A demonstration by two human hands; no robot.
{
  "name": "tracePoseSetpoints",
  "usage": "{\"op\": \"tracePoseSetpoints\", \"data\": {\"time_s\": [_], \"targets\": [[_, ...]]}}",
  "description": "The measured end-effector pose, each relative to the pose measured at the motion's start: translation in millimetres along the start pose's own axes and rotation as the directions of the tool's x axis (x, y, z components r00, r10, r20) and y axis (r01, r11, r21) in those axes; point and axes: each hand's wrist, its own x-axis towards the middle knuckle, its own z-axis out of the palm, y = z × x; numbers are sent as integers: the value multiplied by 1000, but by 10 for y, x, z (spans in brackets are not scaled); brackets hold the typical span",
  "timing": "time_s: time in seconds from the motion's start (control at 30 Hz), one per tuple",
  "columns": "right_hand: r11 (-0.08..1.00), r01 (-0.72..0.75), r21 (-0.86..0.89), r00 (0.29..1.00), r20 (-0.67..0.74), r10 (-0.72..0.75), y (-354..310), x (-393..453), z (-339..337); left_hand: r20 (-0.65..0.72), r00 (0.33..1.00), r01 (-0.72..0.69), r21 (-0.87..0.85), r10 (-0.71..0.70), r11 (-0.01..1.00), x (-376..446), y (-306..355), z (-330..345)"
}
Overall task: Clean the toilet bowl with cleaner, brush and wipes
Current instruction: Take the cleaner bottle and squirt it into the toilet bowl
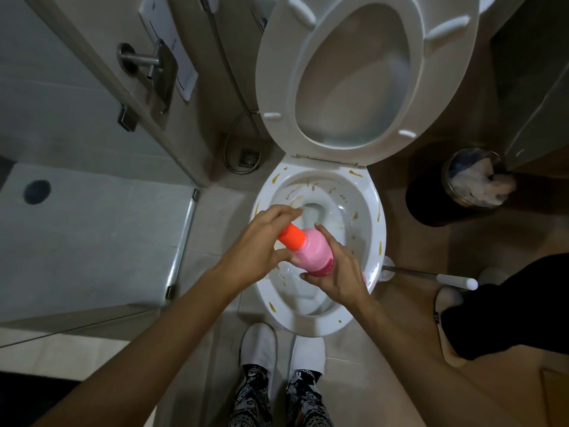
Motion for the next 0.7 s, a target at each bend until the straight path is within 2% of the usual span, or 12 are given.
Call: {"op": "tracePoseSetpoints", "data": {"time_s": [0.07,0.17,0.23,0.37,0.47,0.57,0.63,0.7], "targets": [[1000,13,16,1000,0,-13,-26,-12,15,-20,995,97,-5,-97,995,-26,23,-23],[1000,8,17,1000,9,-9,-51,-10,36,-29,986,167,114,-164,979,-42,11,-31],[1000,-5,9,1000,8,5,-74,-2,51,-29,988,154,112,-151,982,-51,-4,-39],[1000,-23,19,1000,-10,23,-107,1,100,32,999,-22,6,21,1000,-70,-52,-62],[999,-28,35,999,-28,29,-125,5,143,-6,998,59,-41,-60,997,-68,-24,-123],[998,-35,43,999,-33,37,-149,8,176,-87,983,167,37,-164,985,-46,-11,-153],[998,-44,43,998,-34,46,-160,11,199,-91,984,162,85,-154,983,-37,-24,-164],[997,-60,51,997,-39,62,-162,8,222,-51,991,126,45,-124,991,-40,-36,-177]]}}
